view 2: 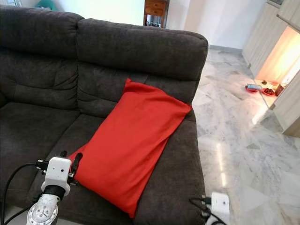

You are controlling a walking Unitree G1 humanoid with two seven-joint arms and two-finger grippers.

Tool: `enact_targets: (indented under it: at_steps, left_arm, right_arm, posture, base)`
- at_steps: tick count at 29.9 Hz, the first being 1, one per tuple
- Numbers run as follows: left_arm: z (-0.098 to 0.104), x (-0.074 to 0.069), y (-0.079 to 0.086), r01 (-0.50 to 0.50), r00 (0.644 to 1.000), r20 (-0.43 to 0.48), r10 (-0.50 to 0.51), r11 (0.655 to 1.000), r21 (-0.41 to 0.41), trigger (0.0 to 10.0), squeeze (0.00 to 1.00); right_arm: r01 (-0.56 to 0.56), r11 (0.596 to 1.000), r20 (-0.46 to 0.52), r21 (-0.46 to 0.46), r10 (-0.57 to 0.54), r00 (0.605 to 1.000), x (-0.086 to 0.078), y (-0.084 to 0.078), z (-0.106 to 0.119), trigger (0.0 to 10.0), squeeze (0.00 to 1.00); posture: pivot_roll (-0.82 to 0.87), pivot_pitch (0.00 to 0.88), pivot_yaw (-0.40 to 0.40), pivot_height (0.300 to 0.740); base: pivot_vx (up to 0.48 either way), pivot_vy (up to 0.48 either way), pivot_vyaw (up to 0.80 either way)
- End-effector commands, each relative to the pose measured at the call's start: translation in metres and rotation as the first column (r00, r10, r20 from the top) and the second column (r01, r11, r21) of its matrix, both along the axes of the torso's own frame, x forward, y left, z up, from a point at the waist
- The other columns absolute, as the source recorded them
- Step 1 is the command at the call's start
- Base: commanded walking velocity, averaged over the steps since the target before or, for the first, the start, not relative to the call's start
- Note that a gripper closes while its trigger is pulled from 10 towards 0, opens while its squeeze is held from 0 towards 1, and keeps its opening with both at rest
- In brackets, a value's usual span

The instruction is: Move the pillow to the sofa from floor

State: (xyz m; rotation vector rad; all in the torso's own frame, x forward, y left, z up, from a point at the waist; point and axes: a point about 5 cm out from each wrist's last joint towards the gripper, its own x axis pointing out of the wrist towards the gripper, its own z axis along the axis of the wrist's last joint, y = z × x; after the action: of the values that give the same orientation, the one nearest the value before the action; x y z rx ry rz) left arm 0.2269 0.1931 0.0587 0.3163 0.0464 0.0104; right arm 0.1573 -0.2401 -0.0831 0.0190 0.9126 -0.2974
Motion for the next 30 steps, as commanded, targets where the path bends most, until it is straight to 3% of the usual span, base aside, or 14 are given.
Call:
enact_targets:
  at_steps: [1,15,30]
  left_arm:
    - [0.004,0.001,-0.003,0.017,1.0,0.018,-0.017,1.0,-0.016,10.0,0.0]
    - [0.005,0.001,-0.011,0.053,0.998,0.029,-0.052,0.998,-0.025,10.0,0.0]
    - [0.006,0.001,-0.014,0.065,0.997,0.029,-0.065,0.998,-0.02,10.0,0.0]
  right_arm:
    - [0.037,0.999,-0.001,0.017,-0.037,0.999,-0.003,-0.003,-0.001,10.0,0.0]
    - [-0.001,0.997,-0.012,0.079,0.002,1.0,-0.001,0.01,-0.004,10.0,0.0]
    - [-0.009,0.995,-0.047,0.099,0.013,0.999,-0.01,0.016,-0.009,10.0,0.0]
  posture:
    - [0.16,0.0,-0.109,0.74]
    - [0.16,0.006,-0.102,0.74]
    - [0.16,0.01,-0.104,0.74]
  base:
    - [0.0,0.0,0.0]
    - [0.0,0.0,0.0]
    - [0.0,0.0,0.0]
